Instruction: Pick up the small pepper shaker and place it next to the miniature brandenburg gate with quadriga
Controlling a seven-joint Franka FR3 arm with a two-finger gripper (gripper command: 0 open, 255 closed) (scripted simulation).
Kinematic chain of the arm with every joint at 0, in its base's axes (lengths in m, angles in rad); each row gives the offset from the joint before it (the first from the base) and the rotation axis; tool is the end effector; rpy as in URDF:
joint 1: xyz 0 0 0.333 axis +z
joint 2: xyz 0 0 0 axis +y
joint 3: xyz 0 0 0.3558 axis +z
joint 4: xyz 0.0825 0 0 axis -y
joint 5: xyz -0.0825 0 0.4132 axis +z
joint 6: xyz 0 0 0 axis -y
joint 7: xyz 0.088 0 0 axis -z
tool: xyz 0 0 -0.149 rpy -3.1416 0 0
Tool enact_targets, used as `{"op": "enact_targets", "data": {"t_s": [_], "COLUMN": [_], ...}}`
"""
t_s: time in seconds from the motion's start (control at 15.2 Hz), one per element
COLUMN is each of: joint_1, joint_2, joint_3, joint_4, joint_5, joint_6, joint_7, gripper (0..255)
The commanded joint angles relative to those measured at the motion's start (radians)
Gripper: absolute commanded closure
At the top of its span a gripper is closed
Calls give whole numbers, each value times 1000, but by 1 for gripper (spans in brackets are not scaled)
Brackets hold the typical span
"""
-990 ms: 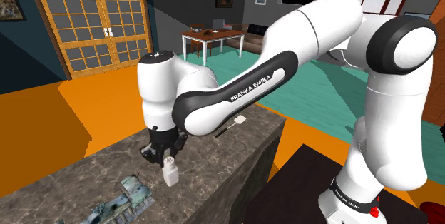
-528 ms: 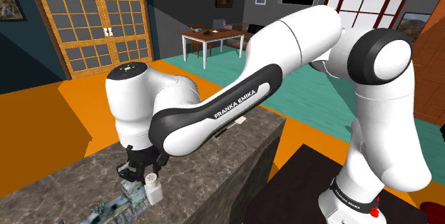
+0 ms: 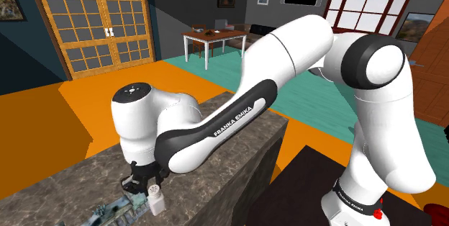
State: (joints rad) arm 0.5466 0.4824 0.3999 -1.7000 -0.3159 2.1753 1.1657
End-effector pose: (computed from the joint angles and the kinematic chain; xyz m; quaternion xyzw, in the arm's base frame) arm 0.4561 0.5493 0.3132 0.9980 -0.0440 0.0454 0.0029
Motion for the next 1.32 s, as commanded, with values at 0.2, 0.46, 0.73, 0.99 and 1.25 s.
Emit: {"op": "enact_targets", "data": {"t_s": [0.2,0.46,0.73,0.99,1.25], "joint_1": [6,13,20,28,37], "joint_2": [34,64,96,130,165], "joint_3": [-11,-22,-33,-45,-59], "joint_4": [-19,-30,-37,-40,-39], "joint_5": [-20,-37,-54,-72,-89], "joint_6": [51,89,126,162,196], "joint_7": [16,28,41,54,67], "gripper": [255,255,255,255,255]}}
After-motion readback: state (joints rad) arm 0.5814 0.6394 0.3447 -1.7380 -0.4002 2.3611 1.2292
